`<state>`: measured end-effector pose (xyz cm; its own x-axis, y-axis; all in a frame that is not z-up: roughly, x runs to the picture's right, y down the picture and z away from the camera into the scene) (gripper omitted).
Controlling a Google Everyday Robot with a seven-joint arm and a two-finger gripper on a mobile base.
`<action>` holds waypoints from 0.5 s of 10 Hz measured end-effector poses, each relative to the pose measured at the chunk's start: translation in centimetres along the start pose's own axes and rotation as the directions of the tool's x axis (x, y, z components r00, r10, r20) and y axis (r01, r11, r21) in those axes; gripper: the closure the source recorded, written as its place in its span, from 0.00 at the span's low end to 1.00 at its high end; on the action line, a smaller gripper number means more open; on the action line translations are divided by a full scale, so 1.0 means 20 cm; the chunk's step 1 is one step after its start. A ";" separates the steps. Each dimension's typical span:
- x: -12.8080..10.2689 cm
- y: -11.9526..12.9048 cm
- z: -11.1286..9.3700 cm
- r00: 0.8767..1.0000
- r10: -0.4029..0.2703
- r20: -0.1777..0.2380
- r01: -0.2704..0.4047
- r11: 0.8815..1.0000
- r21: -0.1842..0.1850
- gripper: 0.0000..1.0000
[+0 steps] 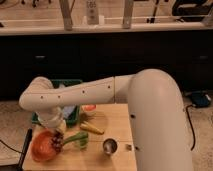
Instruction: Place grapes in red bowl
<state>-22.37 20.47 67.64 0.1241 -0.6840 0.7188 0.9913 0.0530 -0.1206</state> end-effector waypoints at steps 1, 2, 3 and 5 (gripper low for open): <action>-0.01 -0.01 0.00 1.000 -0.018 0.005 0.018 1.000 0.008 1.00; -0.02 -0.04 0.00 0.999 -0.044 0.015 0.044 0.999 0.026 1.00; -0.02 -0.06 0.01 0.997 -0.067 0.028 0.066 0.997 0.043 1.00; -0.02 -0.11 0.02 0.991 -0.122 0.053 0.118 0.990 0.074 1.00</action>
<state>-24.56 20.87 67.85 0.0047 -0.6462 0.7632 0.9996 0.0255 0.0155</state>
